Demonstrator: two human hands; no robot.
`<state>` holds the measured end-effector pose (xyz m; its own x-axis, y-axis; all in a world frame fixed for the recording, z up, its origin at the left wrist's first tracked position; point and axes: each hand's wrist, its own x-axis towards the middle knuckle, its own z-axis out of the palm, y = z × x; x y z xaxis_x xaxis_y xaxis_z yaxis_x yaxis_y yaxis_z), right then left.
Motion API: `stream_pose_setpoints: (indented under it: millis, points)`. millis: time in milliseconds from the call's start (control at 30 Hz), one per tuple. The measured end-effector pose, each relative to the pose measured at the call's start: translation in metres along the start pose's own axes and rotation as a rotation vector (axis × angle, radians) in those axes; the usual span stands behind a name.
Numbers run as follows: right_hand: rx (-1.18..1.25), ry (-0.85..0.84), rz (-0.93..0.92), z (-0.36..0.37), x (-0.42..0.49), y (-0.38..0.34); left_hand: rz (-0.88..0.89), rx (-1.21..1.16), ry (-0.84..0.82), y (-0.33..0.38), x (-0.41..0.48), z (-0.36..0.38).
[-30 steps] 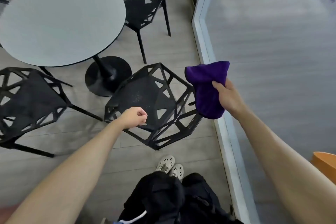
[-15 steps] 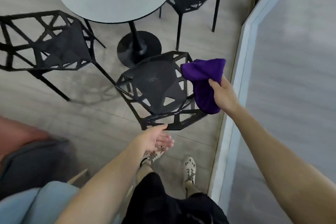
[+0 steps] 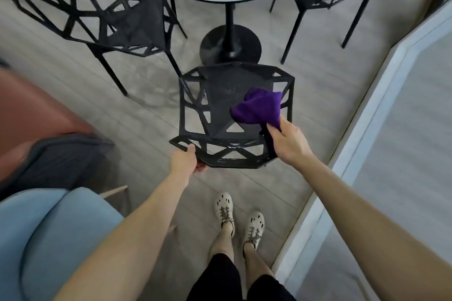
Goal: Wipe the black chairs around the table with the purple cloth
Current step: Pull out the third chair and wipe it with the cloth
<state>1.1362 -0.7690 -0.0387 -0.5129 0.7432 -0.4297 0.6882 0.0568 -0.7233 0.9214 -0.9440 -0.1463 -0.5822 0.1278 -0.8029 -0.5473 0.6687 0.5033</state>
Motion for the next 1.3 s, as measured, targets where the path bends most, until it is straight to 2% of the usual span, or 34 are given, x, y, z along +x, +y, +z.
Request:
stream_pose_setpoints:
  millis: [100, 233, 333, 400, 467, 533, 600, 700, 800, 867, 967, 1067, 1200, 1300]
  points:
    - [0.014, -0.091, 0.031, 0.033, 0.001, 0.002, 0.084, 0.083, 0.106, -0.003, 0.006, -0.017]
    - [-0.019, -0.145, 0.069, 0.058, 0.013, -0.008, 0.082, -0.062, 0.115, -0.021, 0.041, -0.014]
    - [-0.074, -0.168, -0.03, 0.066, 0.016, -0.019, 0.02, -0.222, 0.175, -0.023, 0.05, 0.002]
    - [-0.153, -0.329, -0.154, 0.08, 0.014, -0.021, 0.037, -0.304, 0.212, -0.011, 0.033, 0.008]
    - [-0.32, -0.604, -0.295, 0.105, 0.01, -0.013, 0.063, -0.328, 0.25, -0.014, 0.033, 0.012]
    - [-0.399, -0.702, -0.398, 0.113, 0.005, -0.002, 0.074, -0.341, 0.297, -0.023, 0.048, 0.013]
    - [-0.423, -0.712, -0.441, 0.087, 0.004, 0.007, 0.091, -0.315, 0.334, -0.015, 0.035, 0.011]
    - [-0.596, -0.759, -0.416, 0.026, -0.005, 0.032, 0.12, -0.279, 0.364, -0.008, 0.022, 0.015]
    - [-0.771, -0.741, -0.47, 0.032, -0.009, 0.028, 0.224, -0.198, 0.409, -0.01, 0.021, 0.015]
    - [-0.756, -0.79, -0.494, 0.075, -0.002, 0.008, 0.227, -0.189, 0.412, -0.017, 0.033, 0.012]
    - [-0.617, -0.766, -0.497, 0.118, 0.011, -0.006, 0.218, -0.127, 0.445, -0.015, 0.037, 0.007]
    - [-0.572, -0.765, -0.557, 0.078, 0.008, 0.017, 0.235, -0.11, 0.451, -0.012, 0.035, 0.009]
    - [-0.706, -0.773, -0.612, 0.012, -0.001, 0.056, 0.218, -0.065, 0.444, -0.012, 0.031, 0.014]
    - [-0.71, -0.75, -0.605, 0.052, 0.003, 0.035, 0.227, -0.095, 0.479, -0.017, 0.041, 0.014]
